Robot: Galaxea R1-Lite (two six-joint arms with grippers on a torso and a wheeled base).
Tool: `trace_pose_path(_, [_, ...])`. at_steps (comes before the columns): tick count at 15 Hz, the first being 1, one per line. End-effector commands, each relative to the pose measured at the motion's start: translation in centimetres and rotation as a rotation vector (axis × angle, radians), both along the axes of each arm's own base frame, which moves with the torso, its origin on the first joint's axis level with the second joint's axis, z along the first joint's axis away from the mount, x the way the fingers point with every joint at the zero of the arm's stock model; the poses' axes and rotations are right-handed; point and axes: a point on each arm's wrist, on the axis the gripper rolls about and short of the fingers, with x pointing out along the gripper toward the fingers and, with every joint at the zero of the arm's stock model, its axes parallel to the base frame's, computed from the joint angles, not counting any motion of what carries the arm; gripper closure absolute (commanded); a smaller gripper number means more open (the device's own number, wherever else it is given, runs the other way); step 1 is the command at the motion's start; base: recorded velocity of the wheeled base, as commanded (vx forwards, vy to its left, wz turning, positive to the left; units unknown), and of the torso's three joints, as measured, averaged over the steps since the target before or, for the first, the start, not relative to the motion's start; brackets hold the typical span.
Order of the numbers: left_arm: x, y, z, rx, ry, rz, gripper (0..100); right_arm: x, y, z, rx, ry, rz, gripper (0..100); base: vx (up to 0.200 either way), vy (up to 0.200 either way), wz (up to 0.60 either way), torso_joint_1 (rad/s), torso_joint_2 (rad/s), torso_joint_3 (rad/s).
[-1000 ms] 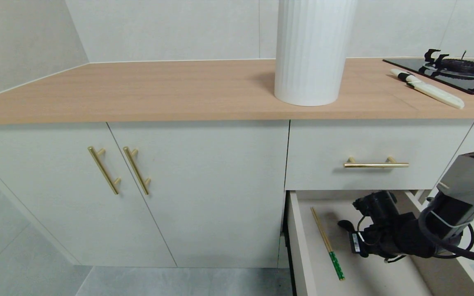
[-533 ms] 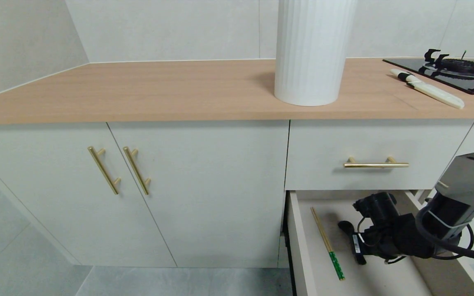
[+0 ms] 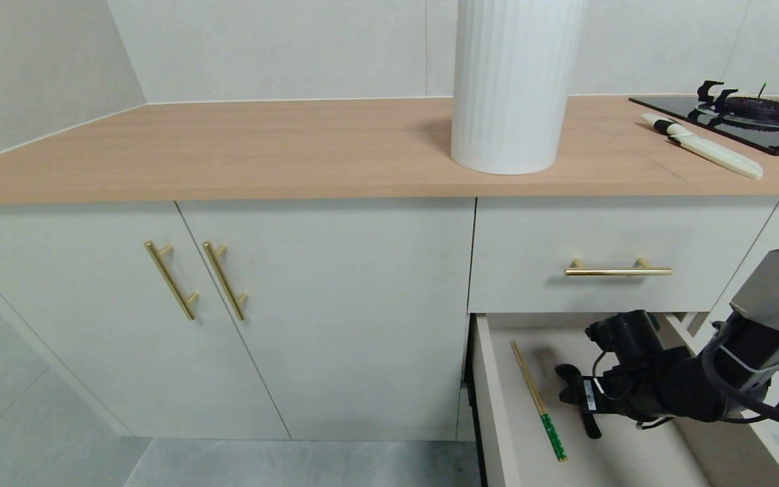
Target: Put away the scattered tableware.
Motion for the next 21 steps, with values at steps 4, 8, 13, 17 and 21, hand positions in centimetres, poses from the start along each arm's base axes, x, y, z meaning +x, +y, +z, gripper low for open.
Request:
trace_pose_path(4, [0.0,0.0,0.0,-0.002,0.0,0.0,0,-3.1,-0.6,7.7,0.03,-0.042,0.027,0,0.0,0.0,0.0,0.0,0.0,0.0])
trace_pose_path(8, [0.0,0.0,0.0,0.0,0.0,0.0,0,-6.0,-0.5,12.2,0.043,-0.059,0.068,0,0.0,0.0,0.0,0.0,0.0,0.0])
trace_pose_path(13, [0.0,0.0,0.0,-0.002,0.0,0.0,0,-10.3,0.7,16.7,0.056,-0.098,0.17,0,-0.08,0.0,0.0,0.0,0.0,-0.001])
trace_pose_path(17, [0.0,0.0,0.0,-0.002,0.0,0.0,0,-11.7,0.6,17.8,0.048,-0.075,0.187,0,-0.2,0.0,0.0,0.0,0.0,0.006])
trace_pose_path(21, [0.0,0.0,0.0,0.0,0.0,0.0,0,-12.7,1.1,17.2,0.002,-0.005,0.253,0,-0.15,0.0,0.0,0.002,0.0,0.002])
